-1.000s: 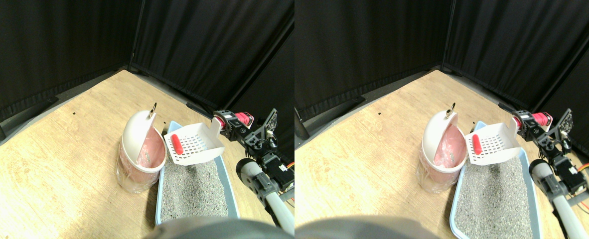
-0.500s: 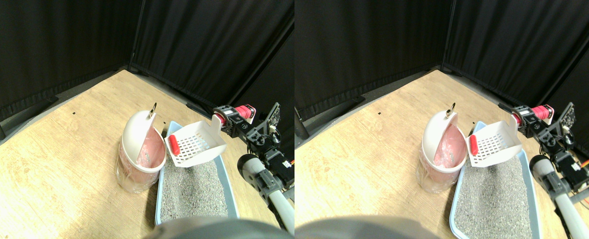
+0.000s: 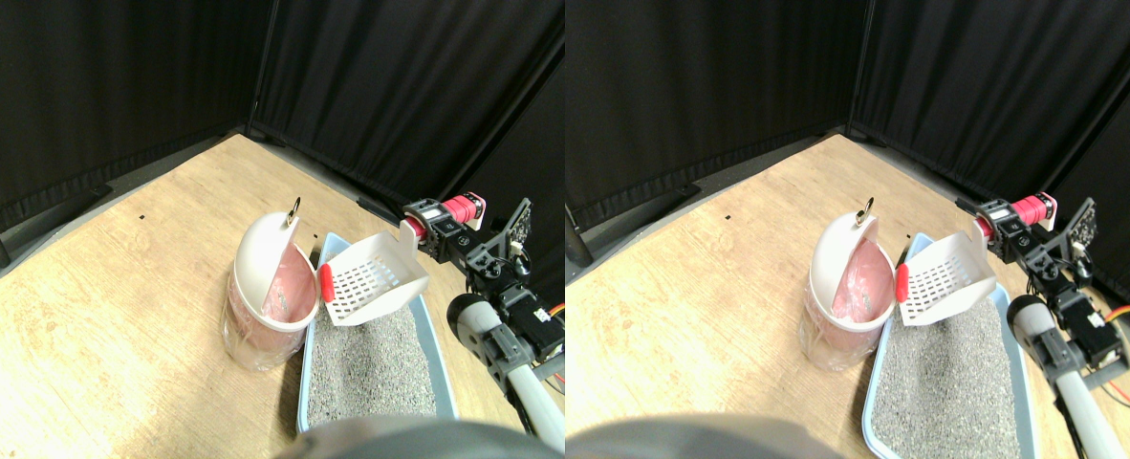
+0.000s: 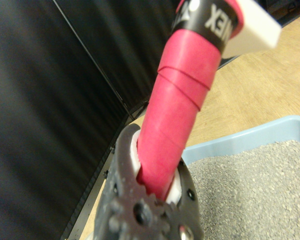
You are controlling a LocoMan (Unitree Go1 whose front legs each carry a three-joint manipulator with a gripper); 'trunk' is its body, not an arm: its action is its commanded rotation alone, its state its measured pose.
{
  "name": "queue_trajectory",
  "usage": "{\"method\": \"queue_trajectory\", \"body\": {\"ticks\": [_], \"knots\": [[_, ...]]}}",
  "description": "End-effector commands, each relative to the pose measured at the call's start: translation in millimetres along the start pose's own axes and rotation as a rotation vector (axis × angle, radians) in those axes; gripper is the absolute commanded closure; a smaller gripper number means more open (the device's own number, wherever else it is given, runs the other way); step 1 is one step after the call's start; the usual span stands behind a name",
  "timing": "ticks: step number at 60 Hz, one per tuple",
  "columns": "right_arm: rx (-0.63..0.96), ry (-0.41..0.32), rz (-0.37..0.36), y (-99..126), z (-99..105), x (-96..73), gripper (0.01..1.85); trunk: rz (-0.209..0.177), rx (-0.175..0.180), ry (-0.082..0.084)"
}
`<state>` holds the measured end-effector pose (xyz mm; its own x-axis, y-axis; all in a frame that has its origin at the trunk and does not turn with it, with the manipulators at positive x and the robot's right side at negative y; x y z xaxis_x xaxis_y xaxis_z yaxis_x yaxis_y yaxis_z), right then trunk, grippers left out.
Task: Scoop (unimanual)
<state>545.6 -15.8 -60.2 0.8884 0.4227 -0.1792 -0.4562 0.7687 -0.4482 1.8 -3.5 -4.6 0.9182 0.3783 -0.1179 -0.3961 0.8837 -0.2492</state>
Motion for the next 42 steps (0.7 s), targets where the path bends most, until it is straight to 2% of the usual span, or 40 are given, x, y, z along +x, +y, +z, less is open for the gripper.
{"method": "queue_trajectory", "body": {"ticks": [1,13,20,27,35,42], "knots": [[0.028,-0.048,-0.023,-0.9,9.6,2.2,1.75,0.071,-0.028,-0.026],[0.080,-0.047,-0.029,-4.3,8.5,4.9,1.72,0.070,-0.029,-0.023],[0.054,-0.039,-0.041,-4.8,8.1,5.4,1.71,0.069,-0.029,-0.022],[0.020,-0.049,-0.023,-3.1,8.6,5.8,1.74,0.067,-0.028,-0.021],[0.046,-0.034,-0.039,-2.5,9.8,5.4,1.73,0.069,-0.031,-0.020],[0.040,-0.053,-0.026,-4.6,7.3,8.2,1.70,0.069,-0.031,-0.017]]}}
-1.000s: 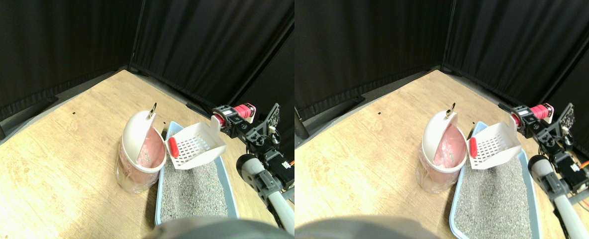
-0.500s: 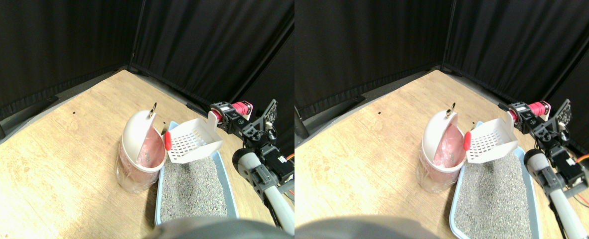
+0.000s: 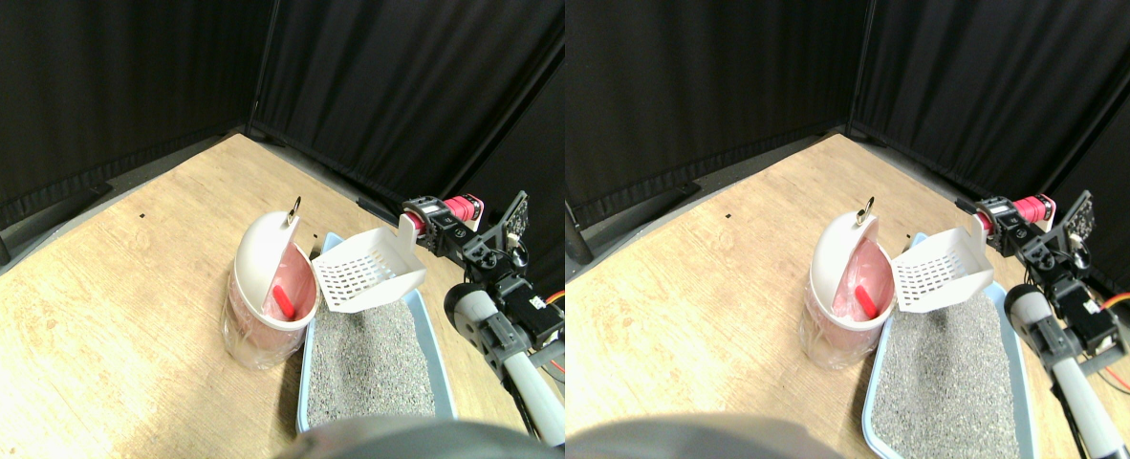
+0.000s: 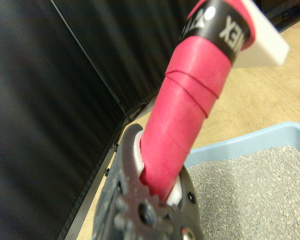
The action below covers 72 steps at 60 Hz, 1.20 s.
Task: Scoop (unimanual)
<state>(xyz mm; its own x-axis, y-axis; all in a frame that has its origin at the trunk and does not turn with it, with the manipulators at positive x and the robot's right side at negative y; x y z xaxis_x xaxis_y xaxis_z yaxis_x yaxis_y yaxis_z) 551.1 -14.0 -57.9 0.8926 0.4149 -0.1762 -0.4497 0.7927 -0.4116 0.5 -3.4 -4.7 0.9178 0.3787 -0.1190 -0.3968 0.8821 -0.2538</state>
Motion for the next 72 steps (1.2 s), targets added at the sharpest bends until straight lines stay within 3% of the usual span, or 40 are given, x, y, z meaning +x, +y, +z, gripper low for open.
{"method": "queue_trajectory", "body": {"ticks": [1,10,16,22,31,45,55,67,72], "knots": [[-0.003,-0.054,-0.015,-2,5,3.0,1.70,0.068,-0.025,-0.016],[-0.004,-0.043,-0.025,-4,2,4.0,1.73,0.060,-0.015,-0.010],[0.025,-0.077,-0.036,-8,-3,4.6,1.59,0.050,-0.006,-0.005],[0.132,-0.096,-0.070,-17,-8,1.6,1.78,0.034,0.004,-0.001],[0.247,-0.142,-0.107,-34,-20,-3.4,1.80,0.021,0.013,0.004],[0.338,-0.202,-0.160,-52,-42,-14.8,1.81,-0.045,0.047,0.015],[0.371,-0.198,-0.207,-65,-58,-23.4,1.81,-0.094,0.072,0.023],[0.467,-0.173,-0.333,-78,-82,-39.4,1.81,-0.144,0.097,0.038],[0.466,-0.170,-0.341,-80,-88,-43.3,1.81,-0.159,0.103,0.043]]}}
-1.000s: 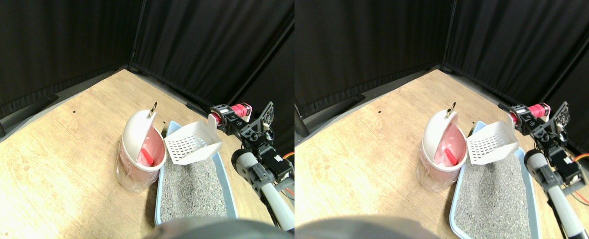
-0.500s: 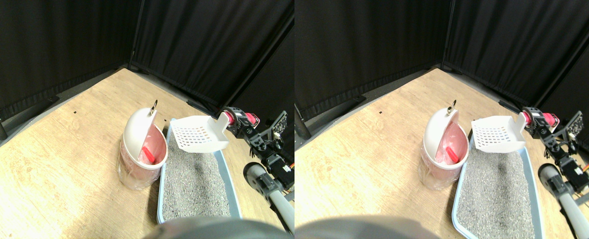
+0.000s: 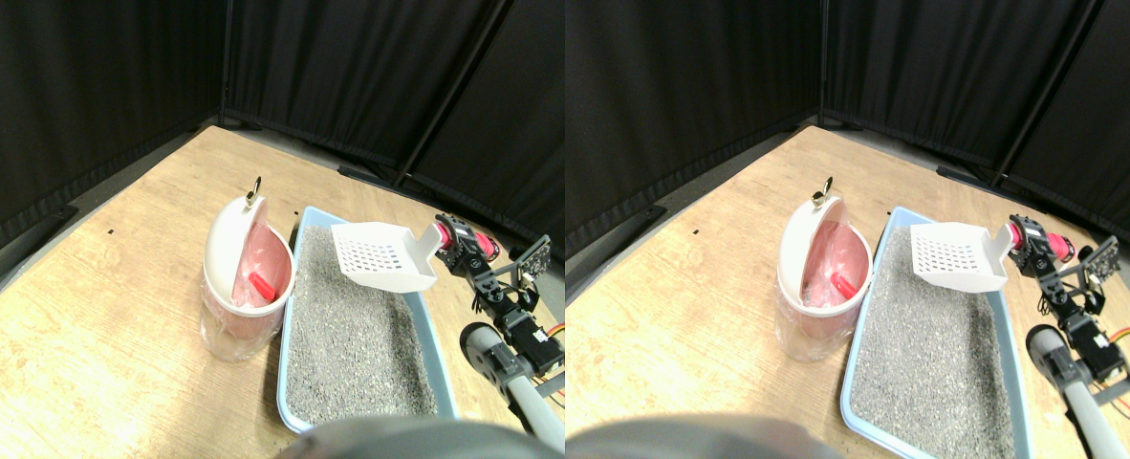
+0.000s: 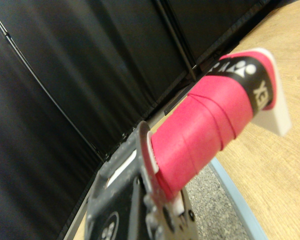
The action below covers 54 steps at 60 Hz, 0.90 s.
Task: Scoop (unimanual)
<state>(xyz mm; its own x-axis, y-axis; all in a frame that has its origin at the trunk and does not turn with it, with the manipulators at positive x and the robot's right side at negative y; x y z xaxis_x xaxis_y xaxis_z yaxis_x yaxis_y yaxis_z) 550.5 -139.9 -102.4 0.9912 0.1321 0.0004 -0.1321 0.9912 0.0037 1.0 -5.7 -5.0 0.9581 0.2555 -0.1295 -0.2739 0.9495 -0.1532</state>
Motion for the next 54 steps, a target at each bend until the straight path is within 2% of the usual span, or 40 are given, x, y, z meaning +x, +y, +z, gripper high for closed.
{"method": "queue_trajectory", "body": {"ticks": [1,6,19,25,39,40,43,54], "knots": [[0.031,-0.055,-0.010,2,4,-0.8,1.81,-0.044,-0.013,0.004],[0.060,-0.053,-0.039,-5,-2,-6.6,1.81,-0.060,-0.003,0.009],[0.089,-0.040,-0.045,-24,-18,-20.3,1.81,-0.106,0.017,0.016],[0.116,-0.043,-0.080,-29,-24,-25.7,1.81,-0.119,0.020,0.019],[0.159,-0.022,-0.112,-33,-36,-36.7,1.81,-0.125,0.025,0.021],[0.160,-0.017,-0.116,-34,-38,-37.8,1.81,-0.126,0.025,0.025],[0.160,0.002,-0.141,-34,-41,-40.4,1.81,-0.126,0.025,0.025],[0.179,0.020,-0.150,-36,-53,-47.2,1.81,-0.127,0.028,0.026]]}}
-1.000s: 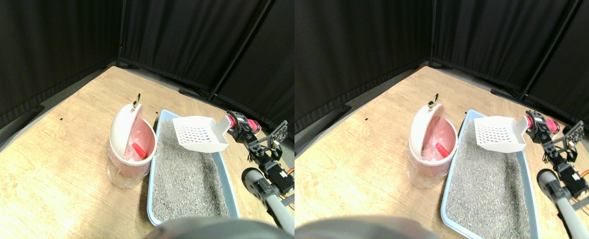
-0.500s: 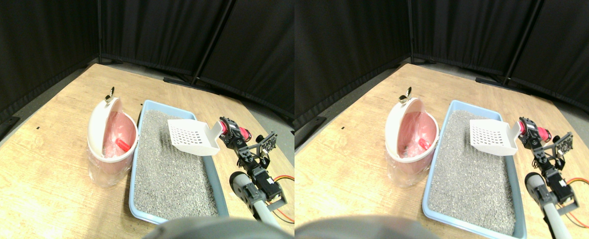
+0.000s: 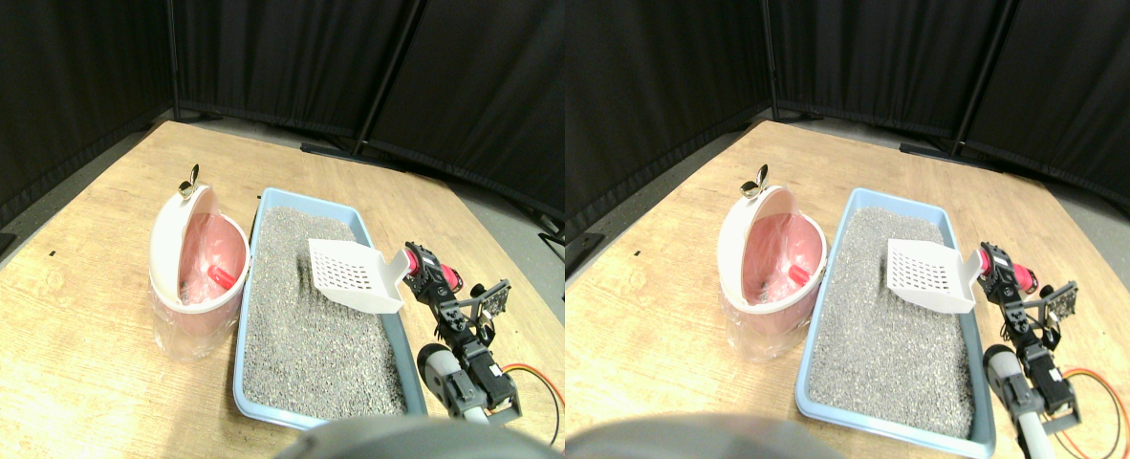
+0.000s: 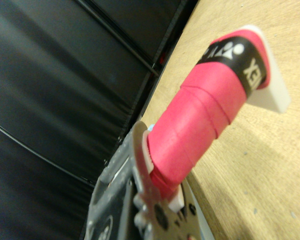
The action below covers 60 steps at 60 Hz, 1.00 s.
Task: Scoop (unimanual)
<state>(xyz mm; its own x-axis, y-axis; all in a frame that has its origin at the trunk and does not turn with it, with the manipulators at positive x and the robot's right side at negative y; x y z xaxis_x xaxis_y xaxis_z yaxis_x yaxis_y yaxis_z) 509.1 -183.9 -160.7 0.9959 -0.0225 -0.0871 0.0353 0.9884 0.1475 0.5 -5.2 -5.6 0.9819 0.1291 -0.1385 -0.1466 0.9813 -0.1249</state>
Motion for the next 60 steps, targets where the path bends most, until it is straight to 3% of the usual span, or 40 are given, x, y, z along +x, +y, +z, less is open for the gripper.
{"method": "queue_trajectory", "body": {"ticks": [1,22,44,53,55,58,59,60], "knots": [[0.031,-0.046,0.014,2,3,-1.6,1.81,-0.001,-0.018,-0.002],[0.022,0.018,-0.020,-9,-6,-2.6,1.81,-0.001,-0.017,-0.001],[-0.009,0.105,0.010,-13,-15,-0.1,1.81,0.019,-0.027,0.000],[-0.018,0.204,-0.035,-15,-21,-3.8,1.80,0.034,-0.031,0.000],[-0.030,0.221,-0.035,-15,-21,-4.5,1.68,0.034,-0.029,-0.001],[-0.041,0.275,-0.070,-15,-18,-5.7,1.27,0.033,-0.028,0.000],[-0.041,0.275,-0.070,-15,-18,-5.7,1.27,0.033,-0.028,0.000],[-0.036,0.303,-0.093,-16,-17,-6.2,1.04,0.033,-0.028,0.001]]}}
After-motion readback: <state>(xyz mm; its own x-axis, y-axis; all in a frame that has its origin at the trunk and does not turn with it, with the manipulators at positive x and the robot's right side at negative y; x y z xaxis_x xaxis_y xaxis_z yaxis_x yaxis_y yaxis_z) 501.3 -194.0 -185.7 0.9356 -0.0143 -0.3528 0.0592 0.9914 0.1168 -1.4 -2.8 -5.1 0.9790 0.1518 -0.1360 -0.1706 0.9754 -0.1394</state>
